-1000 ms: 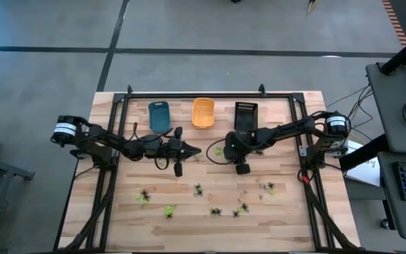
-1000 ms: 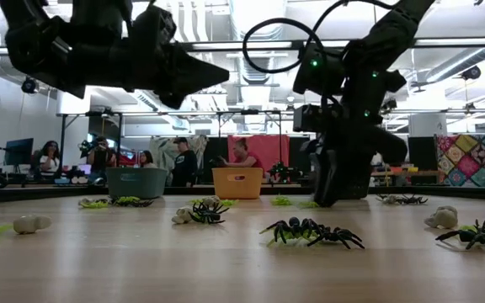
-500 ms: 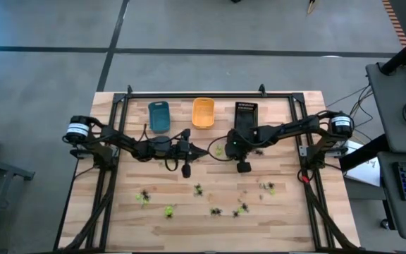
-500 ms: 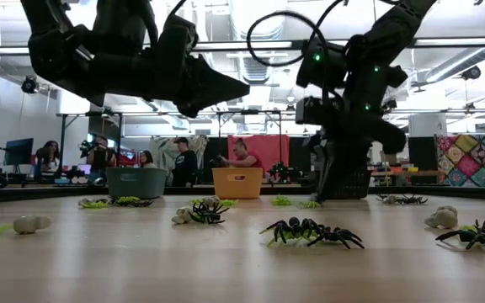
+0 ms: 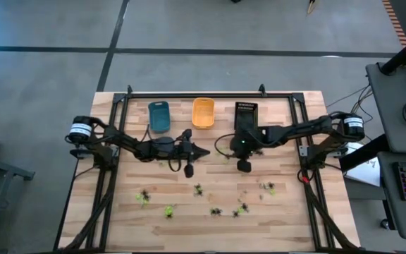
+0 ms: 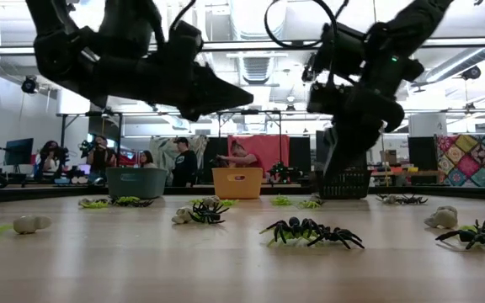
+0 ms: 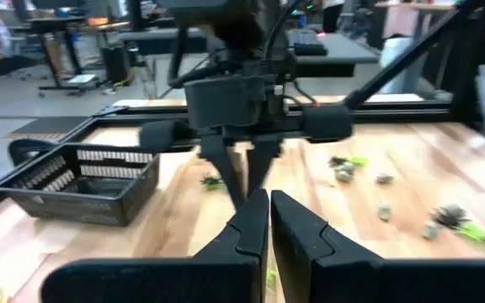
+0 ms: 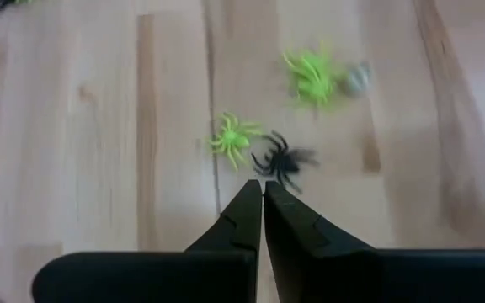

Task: Sort Halloween decoration
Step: Put the black spider toy into the orange bin

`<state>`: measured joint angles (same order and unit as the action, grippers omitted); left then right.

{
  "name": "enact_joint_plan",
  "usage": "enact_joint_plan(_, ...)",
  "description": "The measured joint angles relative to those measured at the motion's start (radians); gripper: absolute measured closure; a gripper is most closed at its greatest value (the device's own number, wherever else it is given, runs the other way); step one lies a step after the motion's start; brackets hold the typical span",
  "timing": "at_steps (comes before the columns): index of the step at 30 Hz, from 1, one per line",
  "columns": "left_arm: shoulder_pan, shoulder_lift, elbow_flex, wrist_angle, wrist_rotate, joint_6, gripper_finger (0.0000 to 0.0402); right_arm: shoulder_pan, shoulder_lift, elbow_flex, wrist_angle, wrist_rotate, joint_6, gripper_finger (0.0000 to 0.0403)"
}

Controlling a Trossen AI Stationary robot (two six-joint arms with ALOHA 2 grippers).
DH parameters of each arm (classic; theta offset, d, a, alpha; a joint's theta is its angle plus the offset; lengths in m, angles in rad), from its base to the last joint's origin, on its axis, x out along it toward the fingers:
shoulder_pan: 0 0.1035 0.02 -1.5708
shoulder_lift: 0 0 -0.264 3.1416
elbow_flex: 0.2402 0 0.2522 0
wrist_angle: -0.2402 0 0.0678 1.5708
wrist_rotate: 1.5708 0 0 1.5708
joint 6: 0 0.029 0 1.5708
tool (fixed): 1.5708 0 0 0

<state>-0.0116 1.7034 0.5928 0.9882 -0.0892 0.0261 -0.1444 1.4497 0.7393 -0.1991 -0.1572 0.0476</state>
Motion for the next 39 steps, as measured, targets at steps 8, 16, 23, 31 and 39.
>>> enact_joint_plan(8, 0.002, 0.109, 0.209, -0.349, -0.004, 0.054, 0.0402, 0.023, -0.048, -0.063, 0.042, 0.0, 0.4, 0.0394)
enact_joint_plan(16, 0.014, 0.216, 0.302, -0.404, -0.002, 0.117, 0.0402, 0.043, -0.047, -0.064, 0.025, 0.063, 0.658, 0.0394)
enact_joint_plan(23, 0.015, 0.333, 0.403, -0.416, 0.025, 0.104, 0.0402, 0.044, -0.048, -0.065, -0.005, 0.047, 0.664, 0.0368)
enact_joint_plan(31, 0.051, 0.392, 0.429, -0.427, 0.022, 0.09, 0.0402, 0.048, -0.042, -0.073, 0.067, 0.131, 0.664, 0.0319)
enact_joint_plan(39, 0.062, 0.415, 0.428, -0.396, 0.051, 0.068, 0.0402, 0.048, -0.025, -0.1, 0.177, 0.133, 0.77, 0.0303)
